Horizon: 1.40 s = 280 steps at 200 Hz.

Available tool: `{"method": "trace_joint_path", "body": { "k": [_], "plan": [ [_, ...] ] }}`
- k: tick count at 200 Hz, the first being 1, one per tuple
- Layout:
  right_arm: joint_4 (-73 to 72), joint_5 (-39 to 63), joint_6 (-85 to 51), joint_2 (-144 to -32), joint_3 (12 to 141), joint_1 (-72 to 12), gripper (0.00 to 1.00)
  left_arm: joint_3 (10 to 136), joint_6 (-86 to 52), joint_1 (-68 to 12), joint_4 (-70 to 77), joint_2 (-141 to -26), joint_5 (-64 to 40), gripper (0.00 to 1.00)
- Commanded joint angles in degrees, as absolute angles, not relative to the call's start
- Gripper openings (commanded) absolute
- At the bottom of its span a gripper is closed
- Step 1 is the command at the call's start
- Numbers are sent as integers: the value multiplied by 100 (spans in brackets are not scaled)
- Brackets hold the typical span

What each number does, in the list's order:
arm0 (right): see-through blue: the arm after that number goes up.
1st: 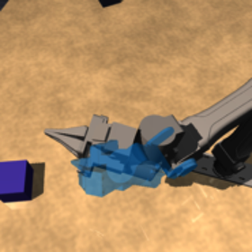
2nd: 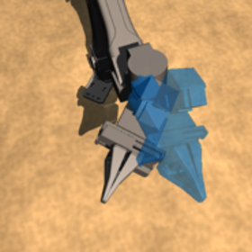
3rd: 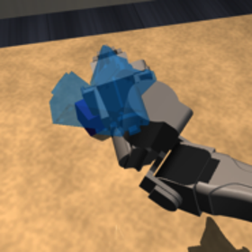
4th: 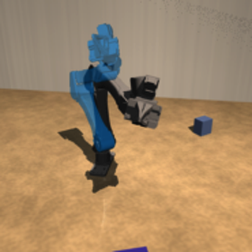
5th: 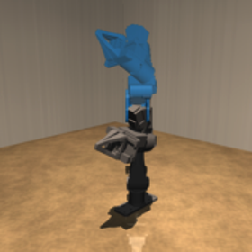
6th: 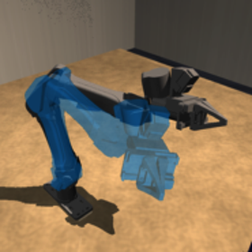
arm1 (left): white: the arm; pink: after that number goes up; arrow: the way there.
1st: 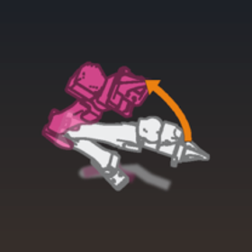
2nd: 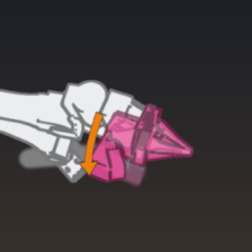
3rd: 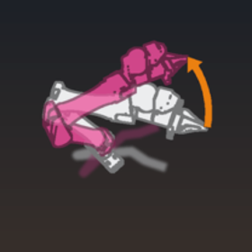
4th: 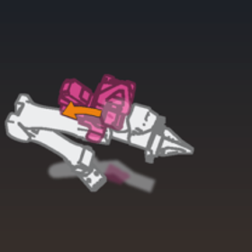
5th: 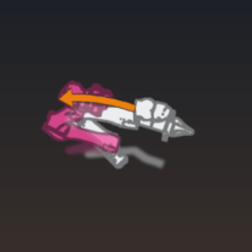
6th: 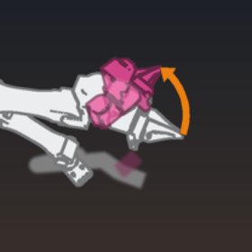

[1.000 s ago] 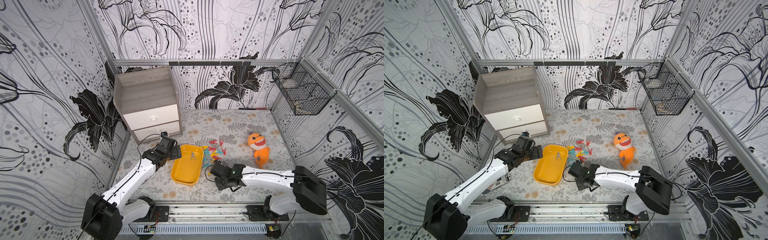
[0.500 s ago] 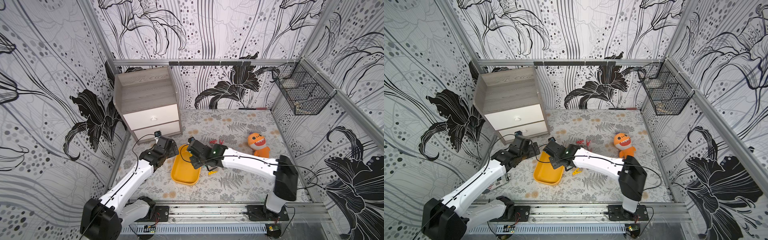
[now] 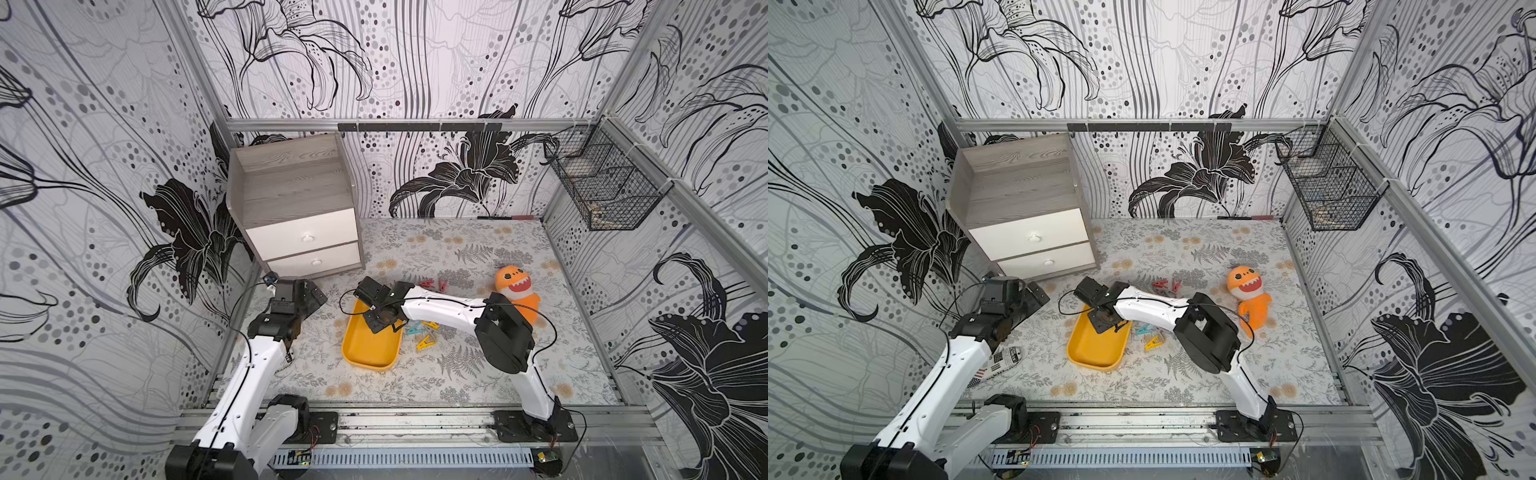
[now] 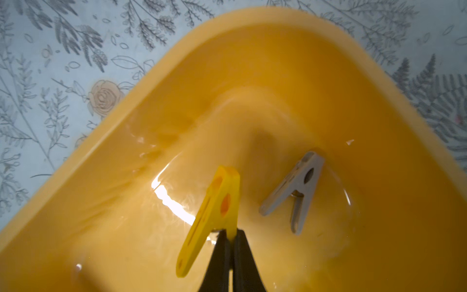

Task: Put the clothespins into the storage box
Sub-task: Place the clothespin in the storage box, then adjust the storage box at the center of the board.

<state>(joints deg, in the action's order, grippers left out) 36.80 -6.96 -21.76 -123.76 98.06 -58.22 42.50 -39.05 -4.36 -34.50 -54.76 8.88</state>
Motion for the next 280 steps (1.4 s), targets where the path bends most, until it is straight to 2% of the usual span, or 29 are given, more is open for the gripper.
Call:
{"method": "trace_joint_path", "body": {
  "k": [1,62,94,130,157,181,222,238,280],
  "plan": [
    [3675,-623,-2245,-12556,10027,-5706,0,4269,-3928,-391,-3157,-5445,677,99],
    [3665,-587,-2355,-13072,10359,-5520,4,4358,-3854,-395,-3264,-5346,775,100],
    [3527,-548,-2416,-13005,10250,-5507,15,4411,-3781,-395,-3339,-5308,800,99],
    [3240,-473,-2461,-12261,9894,-5507,26,4361,-3656,-395,-3270,-5376,659,100],
    [3056,-799,-2602,-11307,9199,-5493,32,4369,-3580,-396,-3286,-5421,579,100],
    [2934,-1221,-2884,-10495,8319,-5420,45,4402,-3520,-396,-3305,-5414,576,100],
    [2270,-772,-3132,-9923,7182,-5114,49,4543,-3535,-404,-3348,-5366,317,100],
    [2000,-514,-3171,-10017,7114,-5107,50,4602,-3542,-404,-3374,-5349,252,100],
    [2118,-632,-3295,-10504,7416,-5106,48,4720,-3483,-404,-3505,-5304,279,100]
  ]
}}
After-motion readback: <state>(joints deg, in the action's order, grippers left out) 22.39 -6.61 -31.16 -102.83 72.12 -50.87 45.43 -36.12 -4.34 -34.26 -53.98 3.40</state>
